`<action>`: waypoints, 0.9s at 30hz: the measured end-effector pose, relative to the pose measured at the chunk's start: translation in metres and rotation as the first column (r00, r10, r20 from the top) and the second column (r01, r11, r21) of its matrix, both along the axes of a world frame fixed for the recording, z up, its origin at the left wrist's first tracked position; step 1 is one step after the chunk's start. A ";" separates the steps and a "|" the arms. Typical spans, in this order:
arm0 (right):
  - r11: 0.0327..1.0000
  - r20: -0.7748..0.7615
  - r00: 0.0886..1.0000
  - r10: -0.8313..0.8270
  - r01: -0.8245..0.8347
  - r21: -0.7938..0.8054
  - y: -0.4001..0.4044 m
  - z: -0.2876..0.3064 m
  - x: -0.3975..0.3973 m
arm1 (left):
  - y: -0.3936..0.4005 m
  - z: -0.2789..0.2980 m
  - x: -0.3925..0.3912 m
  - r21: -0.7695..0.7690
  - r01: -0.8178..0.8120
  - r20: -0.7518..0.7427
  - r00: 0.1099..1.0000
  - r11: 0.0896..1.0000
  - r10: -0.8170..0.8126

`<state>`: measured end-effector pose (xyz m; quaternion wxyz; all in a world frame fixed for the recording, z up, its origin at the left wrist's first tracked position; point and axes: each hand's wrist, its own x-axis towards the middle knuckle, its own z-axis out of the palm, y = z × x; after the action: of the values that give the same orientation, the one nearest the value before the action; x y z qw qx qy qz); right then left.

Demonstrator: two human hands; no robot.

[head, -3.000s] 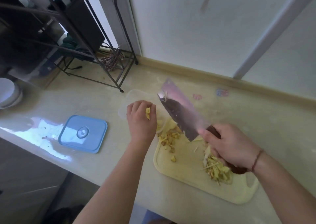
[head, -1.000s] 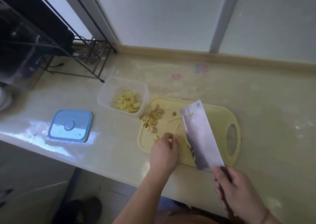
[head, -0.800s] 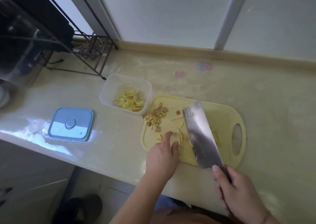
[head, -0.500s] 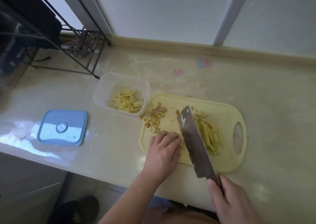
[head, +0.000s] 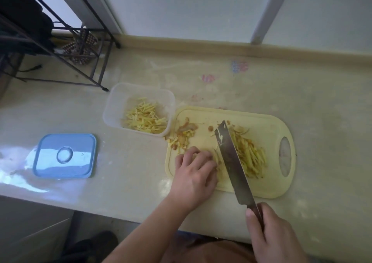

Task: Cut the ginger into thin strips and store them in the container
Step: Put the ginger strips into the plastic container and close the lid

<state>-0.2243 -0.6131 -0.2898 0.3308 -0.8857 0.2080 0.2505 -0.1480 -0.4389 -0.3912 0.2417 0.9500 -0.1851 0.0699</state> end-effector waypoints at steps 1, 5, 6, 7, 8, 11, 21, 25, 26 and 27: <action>1.000 -0.011 1.000 0.005 -0.005 -0.014 0.000 0.000 0.000 | 0.002 0.000 0.001 0.013 0.021 0.001 1.000 1.000 -0.021; 1.000 0.003 1.000 -0.005 0.005 -0.021 0.004 0.002 -0.001 | 0.009 0.002 0.008 0.075 0.111 -0.011 0.994 0.991 -0.111; 1.000 0.018 0.999 -0.027 0.027 -0.007 0.004 0.003 -0.001 | 0.010 0.002 0.010 0.102 0.115 -0.017 0.993 0.988 -0.114; 0.999 0.025 0.999 -0.041 0.041 0.004 0.003 0.003 -0.002 | 0.009 0.003 0.011 0.134 0.113 -0.022 0.994 0.985 -0.111; 0.999 0.024 0.999 -0.043 0.043 0.011 0.002 0.004 -0.003 | 0.008 0.003 0.012 0.163 0.109 -0.024 0.994 0.980 -0.107; 0.998 0.007 0.999 -0.054 0.053 0.025 0.001 0.007 -0.005 | 0.005 0.006 0.010 0.235 0.091 -0.023 0.996 0.968 -0.088; 1.000 0.024 1.000 -0.011 0.011 0.018 0.005 0.011 -0.012 | 0.008 0.003 0.003 0.141 -0.018 -0.042 0.999 0.990 0.024; 1.000 0.013 1.000 -0.014 0.014 0.015 0.008 0.014 -0.014 | 0.005 0.003 0.004 0.094 -0.031 -0.029 0.999 0.995 0.034; 1.000 0.003 1.000 -0.004 0.004 0.014 0.009 0.015 -0.013 | 0.004 0.003 0.005 0.069 -0.040 -0.028 0.999 0.997 0.042; 1.000 -0.016 1.000 0.011 -0.011 0.008 0.010 0.015 -0.012 | 0.003 0.002 0.005 0.036 -0.053 -0.027 0.998 0.998 0.054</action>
<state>-0.2366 -0.6033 -0.2750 0.3313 -0.8836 0.2046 0.2602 -0.1433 -0.4354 -0.3896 0.2256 0.9596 -0.1572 0.0598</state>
